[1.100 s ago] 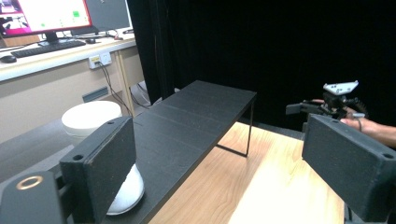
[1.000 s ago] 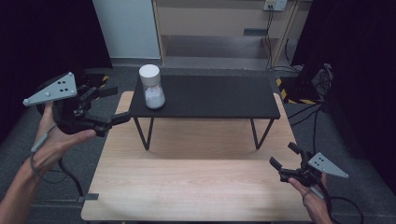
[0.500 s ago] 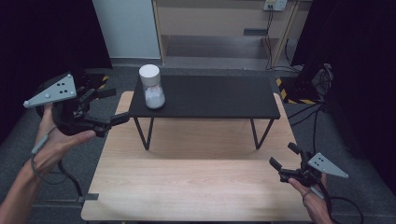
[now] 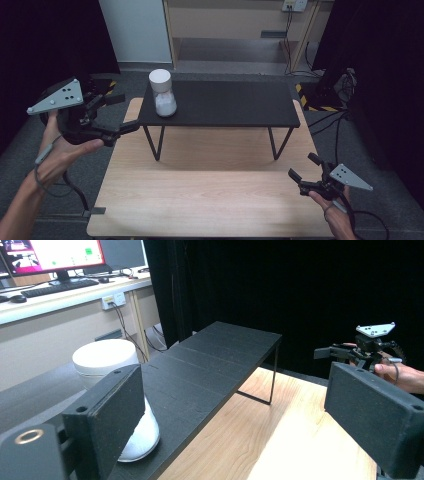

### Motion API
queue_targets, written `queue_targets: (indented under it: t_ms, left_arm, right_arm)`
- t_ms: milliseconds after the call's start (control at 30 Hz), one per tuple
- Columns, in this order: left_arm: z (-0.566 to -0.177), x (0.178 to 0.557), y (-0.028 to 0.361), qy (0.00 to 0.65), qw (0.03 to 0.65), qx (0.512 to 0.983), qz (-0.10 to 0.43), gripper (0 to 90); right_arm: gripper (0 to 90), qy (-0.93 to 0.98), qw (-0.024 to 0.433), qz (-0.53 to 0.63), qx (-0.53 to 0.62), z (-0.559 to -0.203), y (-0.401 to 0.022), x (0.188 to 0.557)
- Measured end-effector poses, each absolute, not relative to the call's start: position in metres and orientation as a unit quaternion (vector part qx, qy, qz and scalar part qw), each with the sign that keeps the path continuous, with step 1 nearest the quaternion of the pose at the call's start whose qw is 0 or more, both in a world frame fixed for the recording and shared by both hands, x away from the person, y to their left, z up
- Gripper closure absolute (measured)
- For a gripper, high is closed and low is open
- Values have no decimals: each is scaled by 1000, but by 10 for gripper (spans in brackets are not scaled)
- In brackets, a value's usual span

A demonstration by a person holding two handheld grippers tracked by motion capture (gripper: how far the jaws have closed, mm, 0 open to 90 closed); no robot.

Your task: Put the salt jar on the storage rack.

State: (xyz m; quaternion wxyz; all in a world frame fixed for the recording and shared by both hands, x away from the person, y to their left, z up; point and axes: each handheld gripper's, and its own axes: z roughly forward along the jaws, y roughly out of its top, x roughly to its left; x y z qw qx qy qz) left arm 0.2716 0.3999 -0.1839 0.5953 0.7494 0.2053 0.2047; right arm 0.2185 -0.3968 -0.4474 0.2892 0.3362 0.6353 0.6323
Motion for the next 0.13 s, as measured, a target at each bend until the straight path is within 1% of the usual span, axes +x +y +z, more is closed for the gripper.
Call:
queue_targets:
  t_ms: [133]
  left_arm:
    - [-184, 272, 400, 206, 596, 749, 204, 80]
  right_arm:
    - [22, 635, 289, 632, 336, -448, -397, 219]
